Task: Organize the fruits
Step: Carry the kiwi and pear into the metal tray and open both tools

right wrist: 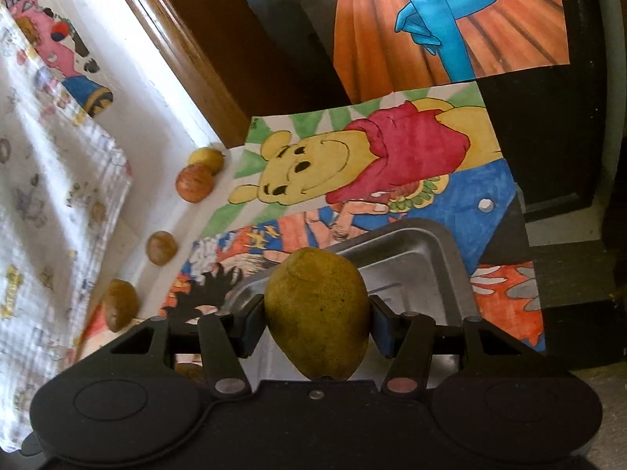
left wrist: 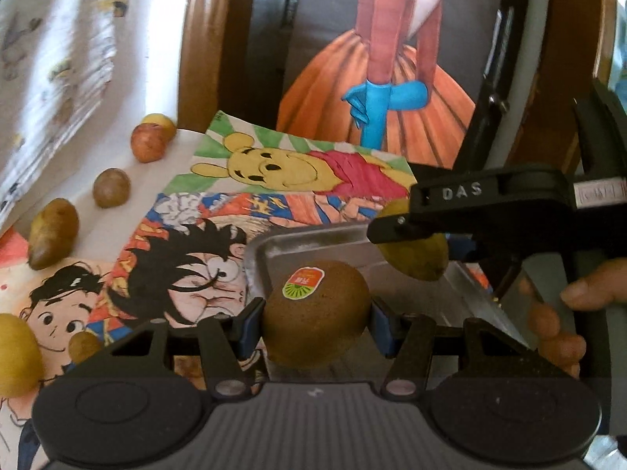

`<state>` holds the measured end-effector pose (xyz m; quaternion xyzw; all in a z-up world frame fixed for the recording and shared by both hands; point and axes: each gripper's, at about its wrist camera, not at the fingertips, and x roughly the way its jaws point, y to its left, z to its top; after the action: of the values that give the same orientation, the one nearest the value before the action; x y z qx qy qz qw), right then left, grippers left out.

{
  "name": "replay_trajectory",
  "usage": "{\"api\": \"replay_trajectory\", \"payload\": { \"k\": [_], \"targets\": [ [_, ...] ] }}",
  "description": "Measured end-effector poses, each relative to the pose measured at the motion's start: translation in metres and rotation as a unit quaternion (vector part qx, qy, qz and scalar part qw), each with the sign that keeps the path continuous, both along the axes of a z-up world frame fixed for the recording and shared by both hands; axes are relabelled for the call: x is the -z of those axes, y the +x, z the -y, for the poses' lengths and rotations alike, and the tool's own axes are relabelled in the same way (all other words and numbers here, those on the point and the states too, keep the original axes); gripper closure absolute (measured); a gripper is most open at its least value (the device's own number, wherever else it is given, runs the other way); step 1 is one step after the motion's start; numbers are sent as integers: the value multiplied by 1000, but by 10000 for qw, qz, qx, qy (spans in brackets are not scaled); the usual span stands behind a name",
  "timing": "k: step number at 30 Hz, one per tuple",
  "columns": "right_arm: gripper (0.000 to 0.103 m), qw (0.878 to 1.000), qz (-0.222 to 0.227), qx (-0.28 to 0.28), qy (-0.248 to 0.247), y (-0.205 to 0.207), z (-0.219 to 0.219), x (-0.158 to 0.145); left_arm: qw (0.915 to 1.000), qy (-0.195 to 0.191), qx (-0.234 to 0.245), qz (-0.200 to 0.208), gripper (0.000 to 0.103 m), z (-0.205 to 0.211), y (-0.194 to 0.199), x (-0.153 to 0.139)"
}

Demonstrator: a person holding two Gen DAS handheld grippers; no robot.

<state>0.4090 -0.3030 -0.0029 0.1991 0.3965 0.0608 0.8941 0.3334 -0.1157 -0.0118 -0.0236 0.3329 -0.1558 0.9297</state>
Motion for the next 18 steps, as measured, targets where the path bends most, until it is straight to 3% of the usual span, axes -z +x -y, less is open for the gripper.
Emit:
{"api": "replay_trajectory", "payload": {
  "k": [14,18],
  "targets": [
    [45,9998,-191,-26,-58,-2,2,15,9974,690,136,-134,42,24,1,17],
    [42,9999,-152,-66,4,-6,3,13,9979,632,159,-55,28,24,-4,16]
  ]
}}
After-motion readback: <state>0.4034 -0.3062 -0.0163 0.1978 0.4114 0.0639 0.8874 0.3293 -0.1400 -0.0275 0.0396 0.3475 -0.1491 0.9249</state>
